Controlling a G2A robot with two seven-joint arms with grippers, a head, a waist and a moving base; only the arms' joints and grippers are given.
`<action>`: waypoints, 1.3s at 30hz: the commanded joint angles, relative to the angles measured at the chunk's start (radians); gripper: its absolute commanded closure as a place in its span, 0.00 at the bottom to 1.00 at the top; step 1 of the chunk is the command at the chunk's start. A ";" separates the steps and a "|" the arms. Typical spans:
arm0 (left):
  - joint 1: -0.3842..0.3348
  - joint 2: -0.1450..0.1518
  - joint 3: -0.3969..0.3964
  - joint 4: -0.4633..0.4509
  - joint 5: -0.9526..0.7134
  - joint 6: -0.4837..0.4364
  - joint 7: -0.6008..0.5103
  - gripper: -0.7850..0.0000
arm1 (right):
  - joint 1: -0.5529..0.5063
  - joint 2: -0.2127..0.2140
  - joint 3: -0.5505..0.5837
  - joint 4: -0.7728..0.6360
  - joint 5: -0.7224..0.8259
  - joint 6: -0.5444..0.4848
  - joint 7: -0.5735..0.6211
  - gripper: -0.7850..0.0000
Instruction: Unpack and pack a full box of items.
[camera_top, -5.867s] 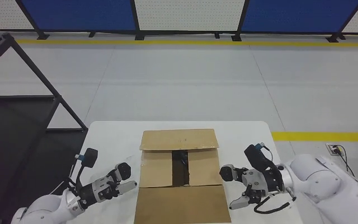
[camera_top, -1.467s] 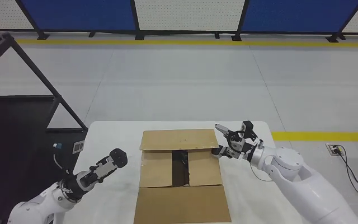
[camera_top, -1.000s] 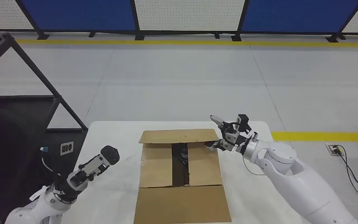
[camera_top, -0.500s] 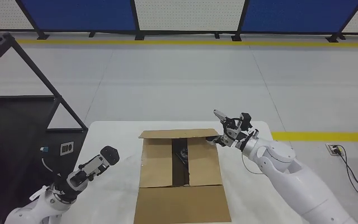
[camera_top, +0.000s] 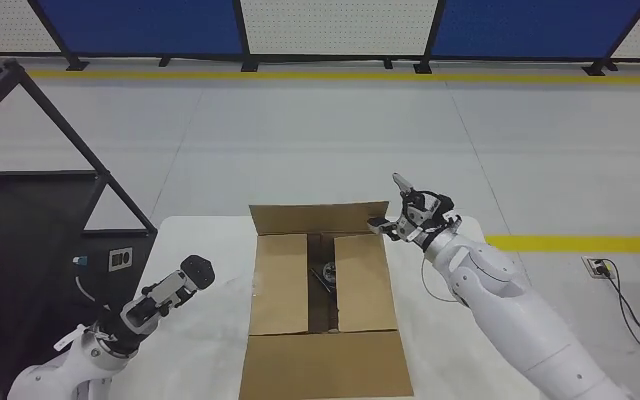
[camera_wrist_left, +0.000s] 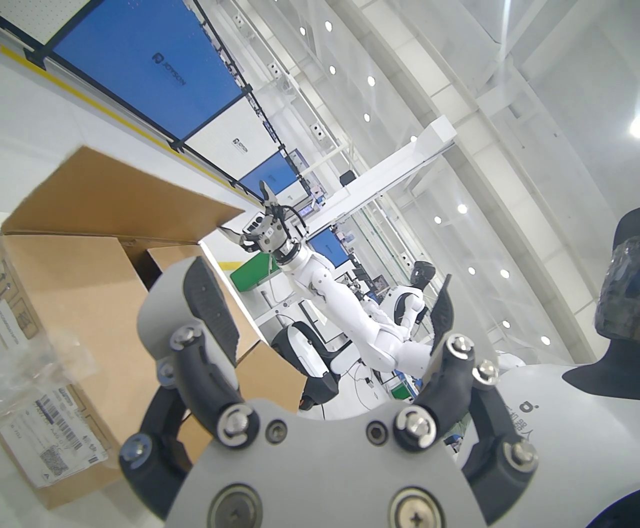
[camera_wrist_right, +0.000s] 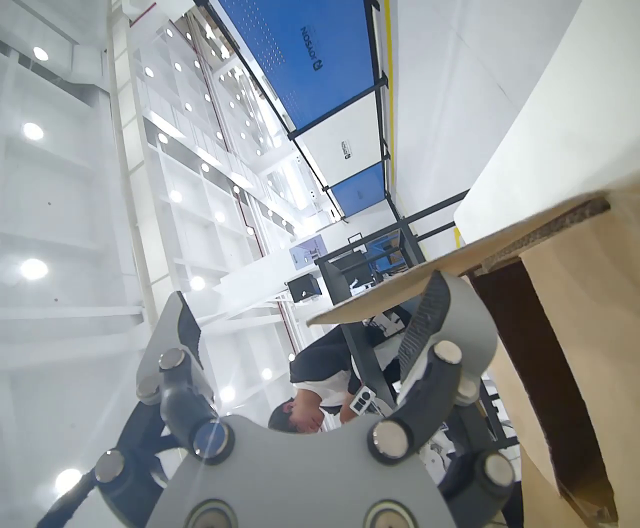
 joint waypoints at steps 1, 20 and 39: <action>0.000 0.000 0.000 0.000 0.000 0.000 0.000 0.00 | 0.022 -0.016 -0.016 0.027 -0.009 0.002 -0.025 0.00; 0.000 0.000 0.000 0.000 0.000 0.000 0.000 0.00 | 0.146 -0.139 -0.109 0.247 -0.019 -0.030 -0.081 0.00; 0.000 0.000 0.000 0.000 0.000 0.000 0.000 0.00 | 0.126 -0.158 -0.097 0.238 -0.072 0.015 -0.194 0.00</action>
